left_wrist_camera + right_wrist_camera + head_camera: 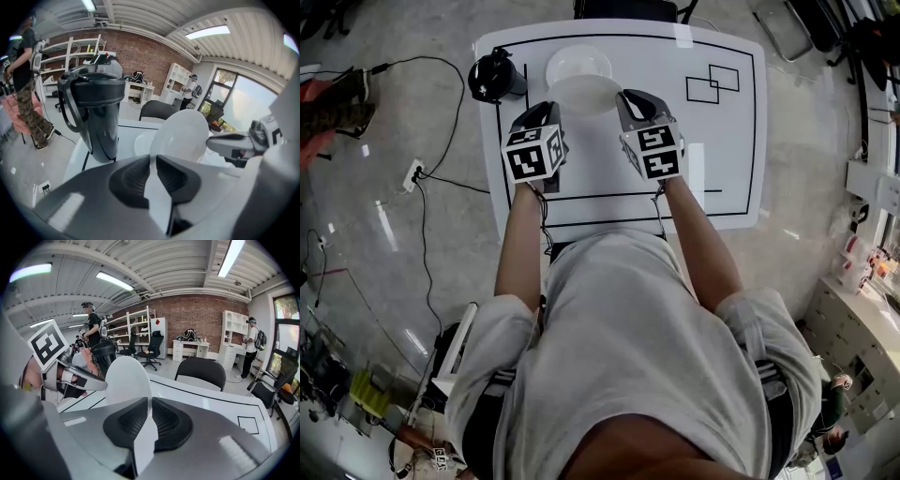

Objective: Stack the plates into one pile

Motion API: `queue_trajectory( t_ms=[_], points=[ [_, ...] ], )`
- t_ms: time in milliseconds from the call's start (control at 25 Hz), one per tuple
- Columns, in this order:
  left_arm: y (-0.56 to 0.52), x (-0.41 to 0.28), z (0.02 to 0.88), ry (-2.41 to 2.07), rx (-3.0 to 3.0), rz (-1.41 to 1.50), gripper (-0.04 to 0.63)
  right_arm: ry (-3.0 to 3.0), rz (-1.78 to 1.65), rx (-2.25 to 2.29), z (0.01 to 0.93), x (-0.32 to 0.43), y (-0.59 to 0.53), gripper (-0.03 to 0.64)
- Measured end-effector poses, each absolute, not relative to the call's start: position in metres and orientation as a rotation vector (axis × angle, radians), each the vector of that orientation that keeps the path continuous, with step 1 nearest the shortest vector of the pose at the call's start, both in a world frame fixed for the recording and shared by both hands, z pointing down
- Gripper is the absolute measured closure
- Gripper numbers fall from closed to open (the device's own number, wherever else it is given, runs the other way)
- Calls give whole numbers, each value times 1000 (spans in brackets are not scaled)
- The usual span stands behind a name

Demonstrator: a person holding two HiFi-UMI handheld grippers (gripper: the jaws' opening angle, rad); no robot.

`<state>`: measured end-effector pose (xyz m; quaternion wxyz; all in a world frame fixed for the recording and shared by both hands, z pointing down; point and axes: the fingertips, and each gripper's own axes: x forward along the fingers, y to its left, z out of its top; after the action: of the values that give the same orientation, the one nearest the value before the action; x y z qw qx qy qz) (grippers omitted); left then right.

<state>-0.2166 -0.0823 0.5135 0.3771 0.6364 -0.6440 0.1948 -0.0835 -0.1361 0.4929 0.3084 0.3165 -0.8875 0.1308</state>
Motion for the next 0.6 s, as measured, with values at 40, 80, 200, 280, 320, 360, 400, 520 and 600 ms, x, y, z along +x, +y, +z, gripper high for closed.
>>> queue_trajectory(
  t_ms=[40, 80, 200, 280, 320, 360, 400, 520, 600],
  points=[
    [-86, -217, 515, -1641, 1629, 499, 551, -2345, 339, 834, 494, -84, -140, 588],
    [-89, -218, 516, -1638, 1632, 505, 551, -2346, 334, 831, 495, -85, -143, 588],
    [-93, -219, 523, -1627, 1630, 522, 551, -2349, 345, 828, 500, -88, -149, 588],
    [-101, -222, 524, -1632, 1626, 519, 551, -2354, 346, 834, 501, -90, -157, 588],
    [-104, -223, 524, -1637, 1626, 517, 551, -2356, 342, 837, 501, -91, -160, 588],
    [-104, -223, 524, -1640, 1623, 517, 551, -2354, 342, 835, 502, -91, -160, 588],
    [-102, -222, 526, -1638, 1617, 518, 551, -2350, 348, 831, 504, -91, -158, 588],
    [-101, -222, 533, -1632, 1595, 519, 551, -2344, 373, 828, 512, -90, -158, 588],
    [-106, -223, 535, -1639, 1589, 516, 551, -2347, 378, 834, 513, -92, -162, 588]
  ],
)
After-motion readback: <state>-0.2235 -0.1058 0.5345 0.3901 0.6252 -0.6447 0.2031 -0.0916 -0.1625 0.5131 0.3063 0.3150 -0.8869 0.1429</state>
